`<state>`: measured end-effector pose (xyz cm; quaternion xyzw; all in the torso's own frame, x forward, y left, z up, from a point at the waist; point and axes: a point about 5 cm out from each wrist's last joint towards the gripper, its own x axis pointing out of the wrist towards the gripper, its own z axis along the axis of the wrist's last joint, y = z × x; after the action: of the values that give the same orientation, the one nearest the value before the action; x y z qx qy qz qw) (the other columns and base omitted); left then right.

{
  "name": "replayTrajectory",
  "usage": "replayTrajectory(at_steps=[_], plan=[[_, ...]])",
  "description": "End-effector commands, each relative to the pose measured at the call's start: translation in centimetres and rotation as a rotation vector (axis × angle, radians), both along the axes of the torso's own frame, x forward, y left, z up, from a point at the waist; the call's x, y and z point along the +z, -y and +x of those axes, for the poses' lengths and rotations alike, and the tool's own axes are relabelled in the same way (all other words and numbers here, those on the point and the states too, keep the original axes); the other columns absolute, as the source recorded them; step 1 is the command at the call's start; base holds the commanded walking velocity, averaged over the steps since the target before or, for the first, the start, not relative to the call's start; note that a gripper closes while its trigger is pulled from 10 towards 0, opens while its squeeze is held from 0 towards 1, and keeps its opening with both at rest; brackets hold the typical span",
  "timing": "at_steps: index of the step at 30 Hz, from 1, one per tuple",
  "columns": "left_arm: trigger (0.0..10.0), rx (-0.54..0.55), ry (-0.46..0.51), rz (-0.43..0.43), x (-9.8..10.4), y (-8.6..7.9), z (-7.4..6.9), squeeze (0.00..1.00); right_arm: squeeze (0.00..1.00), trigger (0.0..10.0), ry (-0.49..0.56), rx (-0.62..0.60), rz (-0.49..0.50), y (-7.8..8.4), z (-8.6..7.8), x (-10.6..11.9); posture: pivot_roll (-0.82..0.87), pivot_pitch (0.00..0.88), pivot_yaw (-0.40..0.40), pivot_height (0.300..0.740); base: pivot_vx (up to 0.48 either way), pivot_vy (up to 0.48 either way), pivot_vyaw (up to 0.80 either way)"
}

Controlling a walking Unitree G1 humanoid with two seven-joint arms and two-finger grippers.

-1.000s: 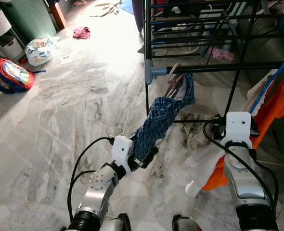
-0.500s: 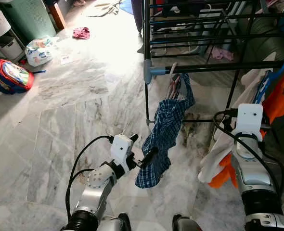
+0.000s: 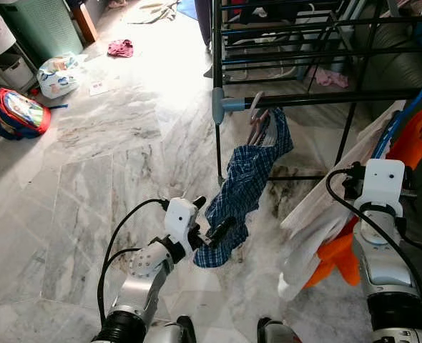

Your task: Hang hanger

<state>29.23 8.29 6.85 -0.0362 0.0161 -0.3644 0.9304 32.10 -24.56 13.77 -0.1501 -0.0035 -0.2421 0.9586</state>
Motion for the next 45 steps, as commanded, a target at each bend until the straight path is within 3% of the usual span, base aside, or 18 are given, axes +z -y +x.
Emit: replayTrajectory(at_steps=[1, 4, 13, 19, 25, 26, 27, 28, 32, 35, 45], plan=[[10.0, -0.056, -0.006, 0.007, -0.2, 0.1, -0.5, 0.0, 0.0, 10.0, -0.076, -0.018, 0.069, 0.6, 0.2, -1.5, -0.08, 0.235, 0.11, 0.74, 0.0, 0.0, 0.0], [10.0, -0.101, 0.008, 0.007, -0.1, 0.4, -1.0, 0.0, 0.0, 10.0, -0.152, -0.01, 0.134, 1.1, 1.1, -2.6, -0.07, 0.235, 0.11, 0.74, 0.0, 0.0, 0.0], [10.0, 0.014, 0.071, 0.005, 0.9, -0.9, 0.0, 0.0, 0.0, 10.0, -0.192, -0.073, 0.038, 1.8, 0.8, -2.8, -0.06, 0.24, 0.103, 0.74, 0.0, 0.0, 0.0], [10.0, 0.007, 0.072, 0.0, 1.1, -0.7, 0.0, 0.0, 0.0, 10.0, -0.16, -0.017, 0.014, 1.0, 1.5, -2.2, -0.06, 0.238, 0.105, 0.74, 0.0, 0.0, 0.0], [10.0, -0.002, 0.068, -0.002, 1.0, -0.3, 0.0, 0.0, 0.0, 10.0, -0.142, 0.074, 0.093, -0.1, 2.5, -1.8, -0.07, 0.235, 0.106, 0.74, 0.0, 0.0, 0.0], [10.0, -0.004, 0.067, -0.002, 1.0, -0.3, 0.0, 0.0, 0.0, 8.7, -0.137, 0.082, 0.093, -0.2, 2.6, -1.7, -0.07, 0.234, 0.106, 0.74, 0.0, 0.0, 0.0], [10.0, -0.006, 0.065, -0.001, 0.9, -0.2, -0.1, 0.0, 0.0, 9.1, -0.125, 0.117, 0.102, -0.6, 3.0, -1.4, -0.07, 0.234, 0.105, 0.74, 0.0, 0.0, 0.0], [10.0, -0.006, 0.064, 0.0, 0.9, -0.2, -0.1, 0.0, 0.0, 10.0, -0.121, 0.133, 0.103, -0.8, 3.2, -1.2, -0.07, 0.233, 0.105, 0.74, 0.0, 0.0, 0.0], [10.0, -0.007, 0.063, 0.001, 0.8, -0.1, -0.1, 0.0, 0.0, 10.0, -0.11, 0.124, 0.115, -0.8, 3.5, -0.7, -0.06, 0.231, 0.102, 0.74, 0.0, 0.0, 0.0], [10.0, -0.006, 0.061, 0.0, 0.7, -0.1, -0.2, 0.0, 0.0, 10.0, -0.103, 0.117, 0.181, -0.9, 3.9, -0.7, -0.06, 0.227, 0.101, 0.74, 0.0, 0.0, 0.0], [10.0, -0.018, 0.049, 0.014, 0.4, 0.1, -0.3, 0.0, 0.0, 10.0, -0.242, 0.17, 0.208, -1.7, 4.1, -2.5, -0.05, 0.218, 0.093, 0.74, 0.0, 0.0, 0.0]])
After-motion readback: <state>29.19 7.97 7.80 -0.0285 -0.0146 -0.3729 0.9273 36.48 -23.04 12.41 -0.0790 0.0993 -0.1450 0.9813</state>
